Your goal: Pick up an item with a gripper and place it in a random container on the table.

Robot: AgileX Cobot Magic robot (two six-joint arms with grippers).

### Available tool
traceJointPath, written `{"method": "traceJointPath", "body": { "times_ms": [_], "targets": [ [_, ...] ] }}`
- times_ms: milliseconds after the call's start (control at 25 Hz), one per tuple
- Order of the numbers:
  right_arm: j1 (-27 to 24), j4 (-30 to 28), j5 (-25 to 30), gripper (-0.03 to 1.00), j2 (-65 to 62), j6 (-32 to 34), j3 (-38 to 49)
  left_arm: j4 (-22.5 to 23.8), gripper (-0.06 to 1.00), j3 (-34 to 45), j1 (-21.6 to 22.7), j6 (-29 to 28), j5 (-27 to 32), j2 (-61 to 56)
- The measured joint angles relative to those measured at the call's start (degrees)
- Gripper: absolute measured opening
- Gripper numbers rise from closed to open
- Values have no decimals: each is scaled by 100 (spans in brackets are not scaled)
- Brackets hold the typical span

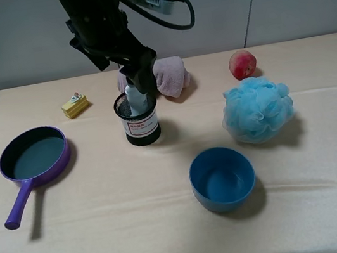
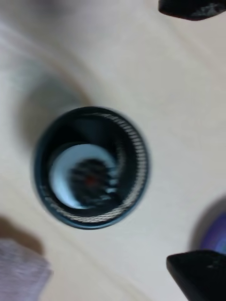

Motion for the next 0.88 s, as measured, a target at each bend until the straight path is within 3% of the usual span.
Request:
{"method": "traceJointPath", "body": {
  "times_ms": [80,400,880],
  "targets": [
    [0,0,0,69,0,0,0,0,99,0,0,-18,286,-176],
    [0,0,0,69,0,0,0,-314,99,358,0,-61,310,-1030],
    [0,0,-5,69,0,0,0,-314,99,2222,0,-278,315,-3156]
  ]
}}
